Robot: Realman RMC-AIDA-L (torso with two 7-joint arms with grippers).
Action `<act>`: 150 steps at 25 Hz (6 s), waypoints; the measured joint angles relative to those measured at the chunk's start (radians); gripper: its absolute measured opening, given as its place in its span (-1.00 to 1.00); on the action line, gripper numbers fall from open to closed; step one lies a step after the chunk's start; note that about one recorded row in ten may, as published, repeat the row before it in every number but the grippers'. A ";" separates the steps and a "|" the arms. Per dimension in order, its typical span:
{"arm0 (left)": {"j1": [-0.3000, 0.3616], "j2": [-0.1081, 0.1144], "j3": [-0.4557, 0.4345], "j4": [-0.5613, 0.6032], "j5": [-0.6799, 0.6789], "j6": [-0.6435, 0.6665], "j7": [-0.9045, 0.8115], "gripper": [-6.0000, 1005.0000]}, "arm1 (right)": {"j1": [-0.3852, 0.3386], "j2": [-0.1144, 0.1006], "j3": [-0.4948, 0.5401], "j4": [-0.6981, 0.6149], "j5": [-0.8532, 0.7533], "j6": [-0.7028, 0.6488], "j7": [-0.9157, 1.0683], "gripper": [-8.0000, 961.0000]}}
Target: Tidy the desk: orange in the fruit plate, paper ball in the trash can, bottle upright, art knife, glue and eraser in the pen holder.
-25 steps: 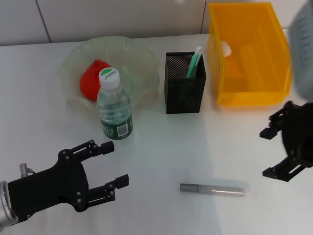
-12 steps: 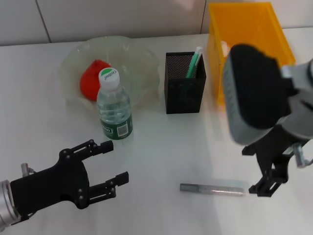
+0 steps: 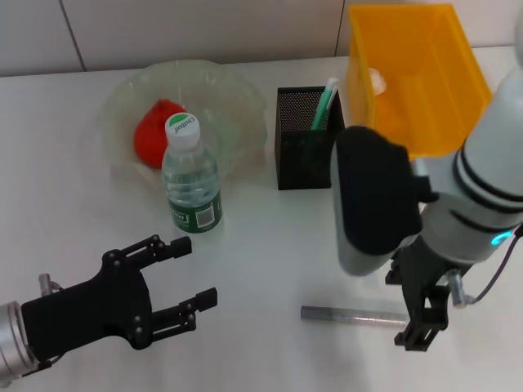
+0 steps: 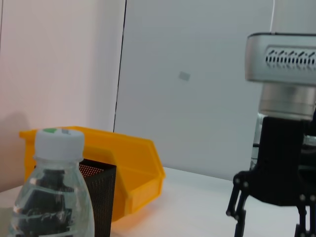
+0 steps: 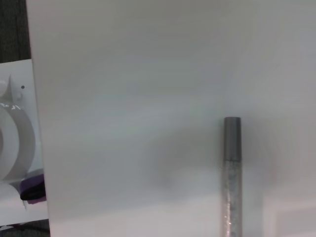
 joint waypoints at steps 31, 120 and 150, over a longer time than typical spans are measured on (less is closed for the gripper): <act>-0.010 0.000 0.018 -0.009 0.000 0.005 -0.003 0.53 | -0.003 0.002 -0.073 0.156 0.007 0.192 0.092 -0.16; -0.049 -0.013 0.029 -0.033 -0.016 0.015 -0.028 0.53 | -0.022 -0.141 0.049 -0.059 -0.266 0.775 -1.061 -0.69; -0.057 -0.020 0.027 -0.068 -0.029 0.014 0.014 0.53 | 0.093 -0.159 -0.125 0.180 -0.266 0.912 -1.064 -0.67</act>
